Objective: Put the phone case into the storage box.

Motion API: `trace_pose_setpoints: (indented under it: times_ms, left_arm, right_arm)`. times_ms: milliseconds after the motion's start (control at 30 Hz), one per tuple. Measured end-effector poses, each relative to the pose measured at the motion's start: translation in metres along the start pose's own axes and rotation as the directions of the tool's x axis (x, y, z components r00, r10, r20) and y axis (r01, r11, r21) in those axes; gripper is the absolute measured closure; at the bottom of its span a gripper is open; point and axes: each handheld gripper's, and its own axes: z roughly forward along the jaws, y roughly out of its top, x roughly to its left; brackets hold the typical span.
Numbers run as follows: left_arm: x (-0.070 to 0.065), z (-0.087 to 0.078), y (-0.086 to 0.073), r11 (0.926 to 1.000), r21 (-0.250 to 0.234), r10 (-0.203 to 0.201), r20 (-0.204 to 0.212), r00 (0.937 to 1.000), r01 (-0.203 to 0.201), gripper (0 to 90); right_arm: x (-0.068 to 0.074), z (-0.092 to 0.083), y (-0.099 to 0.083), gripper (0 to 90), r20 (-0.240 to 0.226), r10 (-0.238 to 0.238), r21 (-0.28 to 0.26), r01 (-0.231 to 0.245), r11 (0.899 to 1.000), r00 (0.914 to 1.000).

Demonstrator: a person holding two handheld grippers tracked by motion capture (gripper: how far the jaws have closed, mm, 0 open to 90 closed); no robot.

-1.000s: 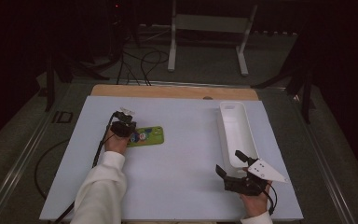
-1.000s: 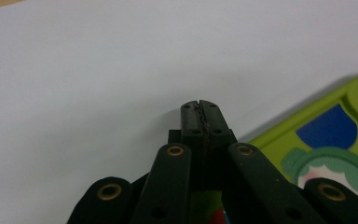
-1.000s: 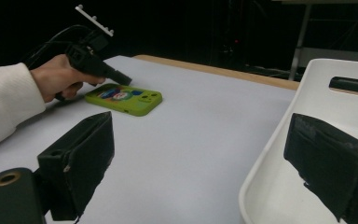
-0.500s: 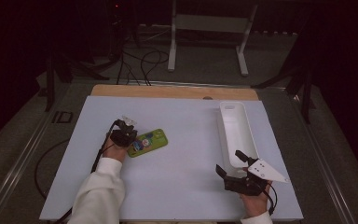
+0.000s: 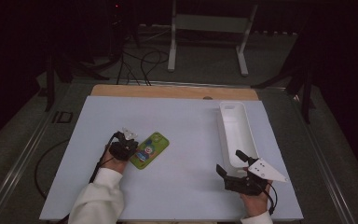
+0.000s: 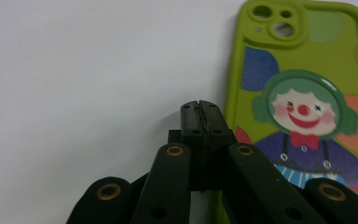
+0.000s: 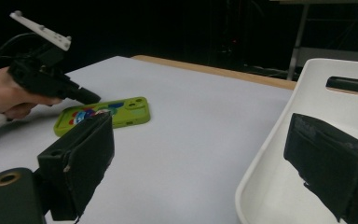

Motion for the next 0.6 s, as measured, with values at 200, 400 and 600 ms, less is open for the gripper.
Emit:
trace_pose_setpoints:
  times_ms: [200, 400, 600]
  left_arm:
    - [-0.009, -0.009, -0.01, 0.9999, -0.013, -0.005, 0.027, 0.9996, 0.005, 90.0]
    - [-0.012, -0.012, -0.012, 0.9997, -0.022, 0.012, 0.023, 0.9997, -0.011, 89.9]
    - [-0.012, -0.033, -0.01, 0.9893, -0.142, 0.04, 0.043, 0.9983, -0.034, 82.7]
  right_arm:
    - [-0.002, 0.0, 0.0, 8.4, 0.002, -0.001, 0.005, 0.001, 1.0, 1.0]
    - [-0.003, 0.002, -0.001, 8.4, 0.008, -0.008, 0.009, 0.008, 1.0, 0.9999]
    - [-0.007, 0.003, -0.002, 8.5, 0.009, -0.006, 0.021, 0.006, 1.0, 0.9999]
